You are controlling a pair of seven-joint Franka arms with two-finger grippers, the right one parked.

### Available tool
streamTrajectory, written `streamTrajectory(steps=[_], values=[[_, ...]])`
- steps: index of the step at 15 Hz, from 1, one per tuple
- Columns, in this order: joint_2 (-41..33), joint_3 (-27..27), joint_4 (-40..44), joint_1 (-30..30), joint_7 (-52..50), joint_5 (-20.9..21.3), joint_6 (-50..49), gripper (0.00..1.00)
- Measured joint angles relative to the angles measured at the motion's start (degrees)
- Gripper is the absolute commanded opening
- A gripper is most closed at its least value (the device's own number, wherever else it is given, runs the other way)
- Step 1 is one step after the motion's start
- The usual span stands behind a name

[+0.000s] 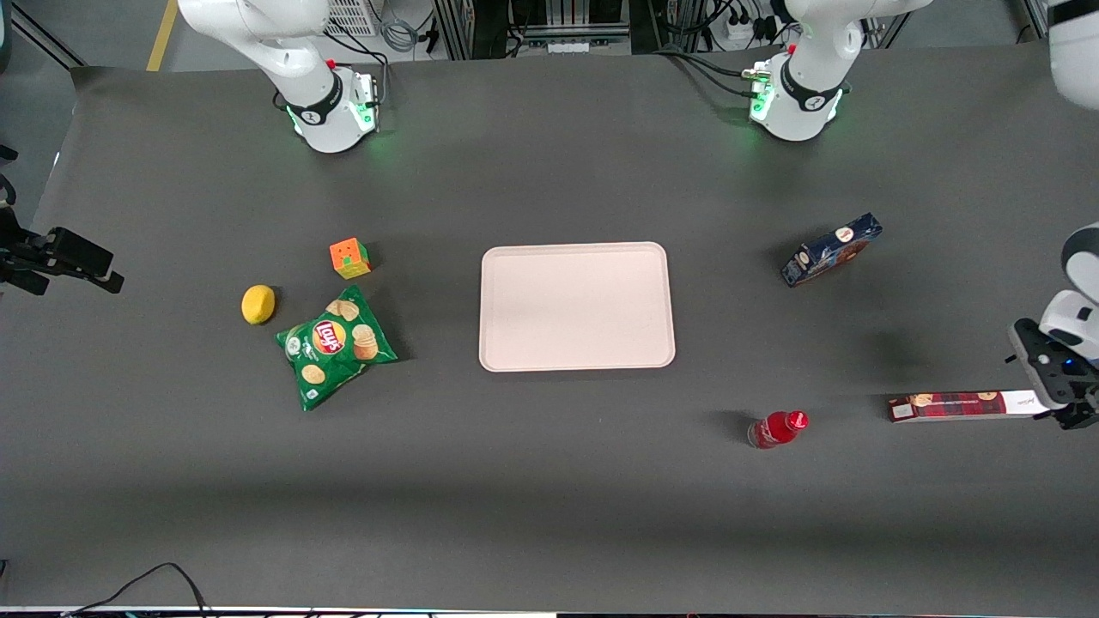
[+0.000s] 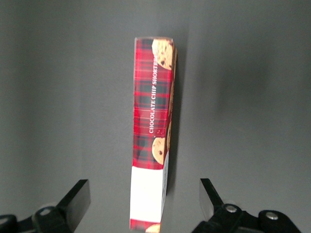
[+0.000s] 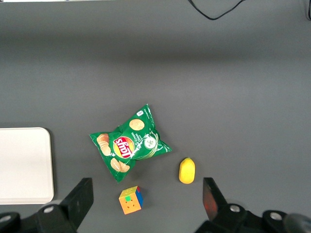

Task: Place red cookie box on tray
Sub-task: 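Close the left gripper on the red box's end and lift it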

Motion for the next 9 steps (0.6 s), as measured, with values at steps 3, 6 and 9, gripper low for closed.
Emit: streamTrajectory(steps=[3,6,9], values=[[2.98,-0.29,0.17,0.01,1.12,-0.18,2.68,1.0],[4.61,-0.66,0.22,0.01,1.64,-0.57,5.03,1.0],[5.97,-1.4,0.27,0.0,2.18,-0.85,6.5,1.0]])
